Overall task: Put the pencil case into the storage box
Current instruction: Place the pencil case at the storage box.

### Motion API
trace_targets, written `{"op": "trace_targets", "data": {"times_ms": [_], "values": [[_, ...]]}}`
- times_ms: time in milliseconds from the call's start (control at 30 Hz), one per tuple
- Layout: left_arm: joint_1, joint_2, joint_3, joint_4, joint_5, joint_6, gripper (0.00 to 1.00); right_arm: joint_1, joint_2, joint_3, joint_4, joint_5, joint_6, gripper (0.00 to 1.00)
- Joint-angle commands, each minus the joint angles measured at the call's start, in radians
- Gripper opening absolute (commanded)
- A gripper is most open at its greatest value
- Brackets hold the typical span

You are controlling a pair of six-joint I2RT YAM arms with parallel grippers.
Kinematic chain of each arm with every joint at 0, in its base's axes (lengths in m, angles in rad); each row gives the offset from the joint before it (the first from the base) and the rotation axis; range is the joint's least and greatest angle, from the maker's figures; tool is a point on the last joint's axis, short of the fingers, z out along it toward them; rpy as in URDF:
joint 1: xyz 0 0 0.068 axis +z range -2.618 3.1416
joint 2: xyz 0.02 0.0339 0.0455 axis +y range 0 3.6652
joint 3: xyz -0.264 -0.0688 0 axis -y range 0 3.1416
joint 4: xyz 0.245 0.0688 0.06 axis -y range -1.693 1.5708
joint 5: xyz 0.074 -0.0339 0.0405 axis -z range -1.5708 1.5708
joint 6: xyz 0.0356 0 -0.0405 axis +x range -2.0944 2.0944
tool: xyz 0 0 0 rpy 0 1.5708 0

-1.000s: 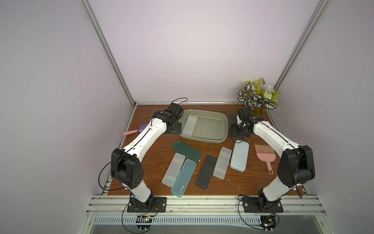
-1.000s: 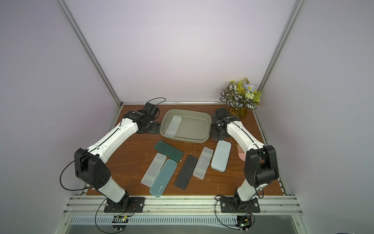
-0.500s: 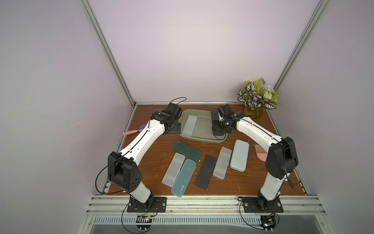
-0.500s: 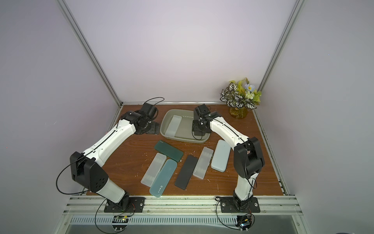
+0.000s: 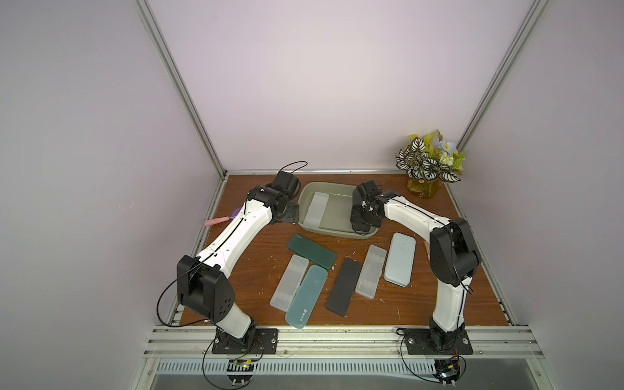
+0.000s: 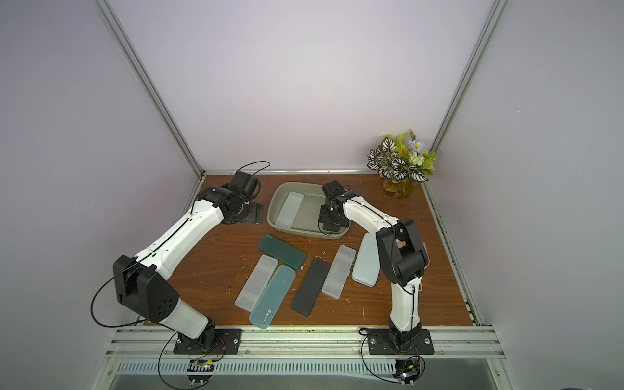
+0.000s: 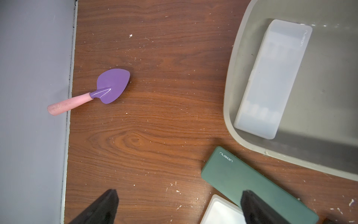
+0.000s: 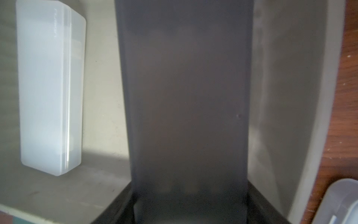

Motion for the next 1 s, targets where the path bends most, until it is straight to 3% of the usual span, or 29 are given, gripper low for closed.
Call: {"op": "trace_targets", "data": {"times_ms": [0,533,967], "values": [[0.012,-0.013,-0.041,-0.005,-0.001,0.000,0.99,-0.020,0.019,0.011,0.021,0.038,0.021,0.60],[0.018,0.008,-0.050,0.014,0.005,0.009,1.00,-0.078,0.199,0.210,-0.085,0.067,-0.056,0.64],[0.029,-0.003,-0.064,0.016,0.006,0.019,1.00,-0.087,0.250,0.325,-0.199,0.121,-0.141,0.76]]}}
